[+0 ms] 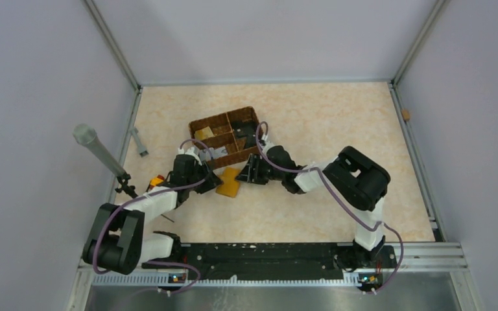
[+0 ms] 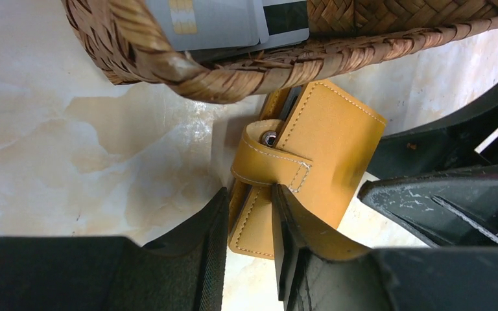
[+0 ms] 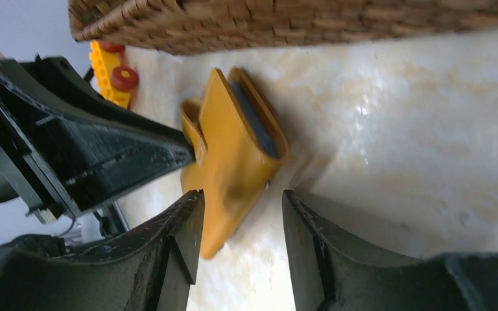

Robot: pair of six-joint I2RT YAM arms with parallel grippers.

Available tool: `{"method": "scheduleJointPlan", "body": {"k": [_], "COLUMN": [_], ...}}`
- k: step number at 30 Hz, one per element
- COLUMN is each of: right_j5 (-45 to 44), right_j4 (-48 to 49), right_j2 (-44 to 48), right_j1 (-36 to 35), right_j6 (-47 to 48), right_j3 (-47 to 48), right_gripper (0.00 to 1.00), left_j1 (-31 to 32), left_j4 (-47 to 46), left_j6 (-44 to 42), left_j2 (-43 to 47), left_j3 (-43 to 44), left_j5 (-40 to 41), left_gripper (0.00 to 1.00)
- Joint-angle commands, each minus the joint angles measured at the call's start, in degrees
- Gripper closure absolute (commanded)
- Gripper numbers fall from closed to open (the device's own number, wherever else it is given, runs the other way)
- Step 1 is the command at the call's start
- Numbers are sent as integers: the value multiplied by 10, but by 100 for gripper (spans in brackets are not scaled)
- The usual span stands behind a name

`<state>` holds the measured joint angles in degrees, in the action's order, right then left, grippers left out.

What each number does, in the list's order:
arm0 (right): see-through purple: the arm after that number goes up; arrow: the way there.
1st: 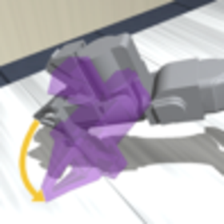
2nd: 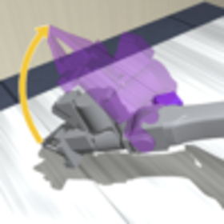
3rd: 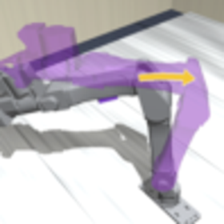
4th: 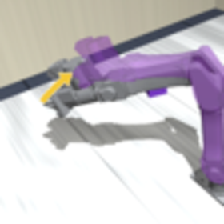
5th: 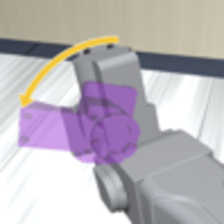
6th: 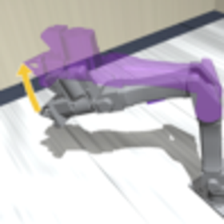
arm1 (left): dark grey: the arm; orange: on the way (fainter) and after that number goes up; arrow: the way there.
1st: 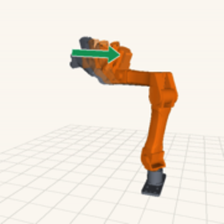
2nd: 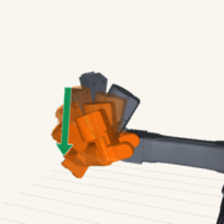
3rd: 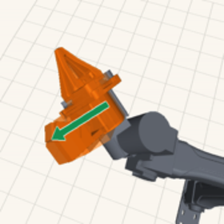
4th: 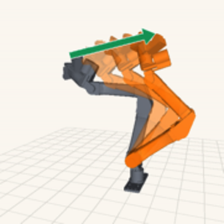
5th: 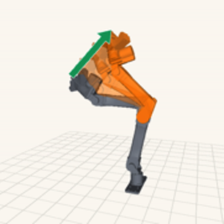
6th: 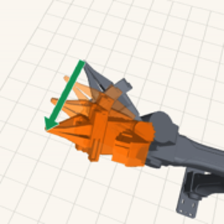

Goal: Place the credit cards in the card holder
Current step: Pick up the card holder from the center of the board.

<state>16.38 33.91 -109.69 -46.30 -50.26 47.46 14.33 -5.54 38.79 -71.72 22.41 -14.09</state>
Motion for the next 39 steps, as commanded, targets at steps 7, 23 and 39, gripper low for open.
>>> {"method": "scheduleJointPlan", "body": {"k": [7,23,39], "right_j5": [15,-70,-248], "right_j4": [63,-141,-587], "right_j2": [-74,165,361], "right_j1": [2,1,1], "right_j6": [-19,18,-54], "right_j3": [56,-7,152], "right_gripper": [52,100,100], "left_j1": [-2,36,390], "left_j4": [32,114,4], "left_j6": [-12,-82,-223], "left_j2": [-36,167,155], "left_j3": [17,64,171], "left_j5": [16,27,235], "left_gripper": [73,25,17]}}
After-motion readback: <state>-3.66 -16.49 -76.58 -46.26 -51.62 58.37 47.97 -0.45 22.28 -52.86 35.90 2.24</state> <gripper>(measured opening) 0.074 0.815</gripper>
